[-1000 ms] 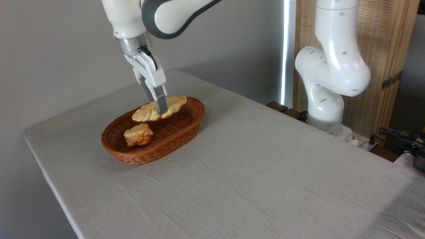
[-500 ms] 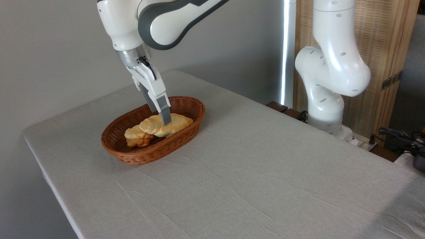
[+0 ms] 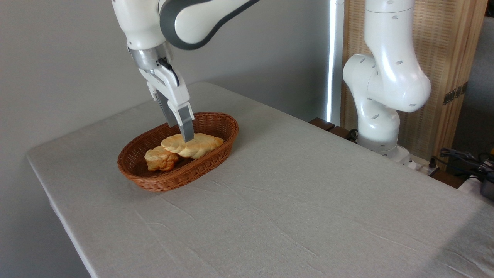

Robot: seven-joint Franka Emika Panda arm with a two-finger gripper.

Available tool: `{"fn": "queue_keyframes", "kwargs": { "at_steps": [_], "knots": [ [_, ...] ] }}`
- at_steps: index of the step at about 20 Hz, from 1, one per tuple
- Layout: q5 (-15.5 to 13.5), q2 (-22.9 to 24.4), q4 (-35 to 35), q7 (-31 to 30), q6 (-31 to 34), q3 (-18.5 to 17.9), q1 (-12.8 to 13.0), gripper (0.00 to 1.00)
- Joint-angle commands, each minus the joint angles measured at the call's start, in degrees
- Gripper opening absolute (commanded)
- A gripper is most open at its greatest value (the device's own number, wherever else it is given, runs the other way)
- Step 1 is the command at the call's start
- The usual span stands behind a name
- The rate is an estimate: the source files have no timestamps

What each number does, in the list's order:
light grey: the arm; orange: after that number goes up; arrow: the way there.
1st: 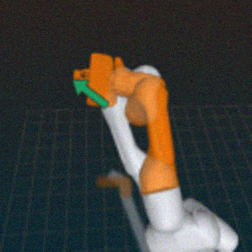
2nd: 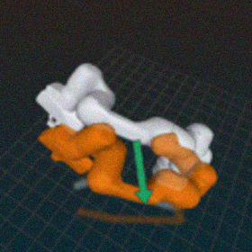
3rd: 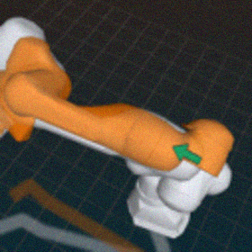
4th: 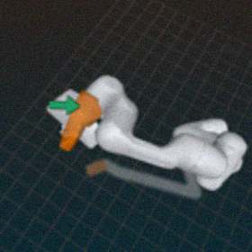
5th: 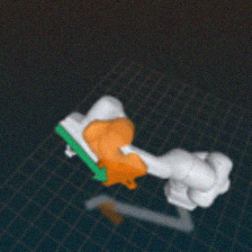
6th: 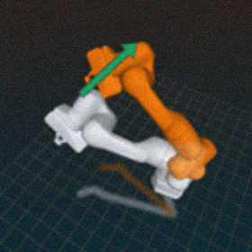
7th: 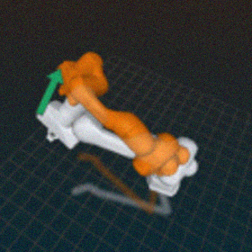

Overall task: Put bread into the basket
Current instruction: 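Lower the croissant loaf into the basket and open the gripper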

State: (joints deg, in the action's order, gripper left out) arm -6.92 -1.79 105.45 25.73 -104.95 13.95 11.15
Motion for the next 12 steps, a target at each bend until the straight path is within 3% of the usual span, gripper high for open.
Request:
{"fn": "queue_keyframes", "kwargs": {
  "at_steps": [1,5,7,12],
  "knots": [
    [0.6,3.1,-1.6,0.5,0.5,-5.9,-0.1,1.0],
    [1.0,4.2,-1.5,7.2,3.1,-13.1,-0.1,1.0],
    [3.4,4.2,-1.5,10.7,4.0,-16.1,-0.1,1.0],
    [3.7,4.2,-1.6,17.8,5.5,-19.6,-0.2,1.0]
  ]
}}
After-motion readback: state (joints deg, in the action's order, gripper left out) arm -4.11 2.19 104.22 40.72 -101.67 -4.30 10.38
